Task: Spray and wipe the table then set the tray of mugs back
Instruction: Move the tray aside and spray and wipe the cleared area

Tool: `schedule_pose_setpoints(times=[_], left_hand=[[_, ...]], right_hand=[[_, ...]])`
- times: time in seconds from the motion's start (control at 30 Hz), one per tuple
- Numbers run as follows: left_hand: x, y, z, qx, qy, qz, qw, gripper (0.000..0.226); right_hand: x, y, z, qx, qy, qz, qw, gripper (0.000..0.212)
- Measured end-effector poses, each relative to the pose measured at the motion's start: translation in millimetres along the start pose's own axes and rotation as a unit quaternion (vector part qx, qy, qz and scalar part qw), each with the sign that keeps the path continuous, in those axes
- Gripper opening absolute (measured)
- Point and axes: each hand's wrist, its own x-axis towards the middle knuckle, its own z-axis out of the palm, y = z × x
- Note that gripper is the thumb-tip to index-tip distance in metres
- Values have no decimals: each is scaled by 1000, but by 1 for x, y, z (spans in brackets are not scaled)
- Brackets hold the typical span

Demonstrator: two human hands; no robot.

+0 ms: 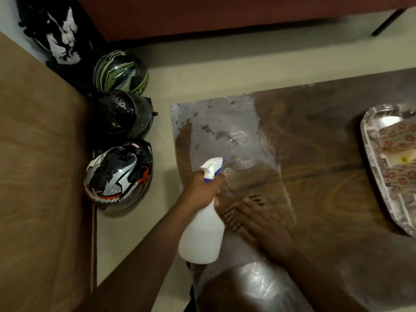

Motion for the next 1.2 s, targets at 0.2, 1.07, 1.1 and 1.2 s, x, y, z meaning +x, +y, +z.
schedule_pose_setpoints(times=[0.2, 1.07, 1.1, 1.2], left_hand=[[18, 7, -15, -1, 12, 3, 1000, 13], [51, 46, -61, 25, 62, -60, 996, 28], [53, 44, -63, 31, 72, -64, 995, 30], [59, 42, -65, 40, 52, -65, 996, 25]], right_hand=[[109, -12, -2, 39, 126, 500, 856, 48], [127, 60, -8, 21, 32, 84, 996, 49], [142, 83, -13, 20, 37, 190, 981, 49], [216, 104, -19, 31, 101, 373, 922, 49]])
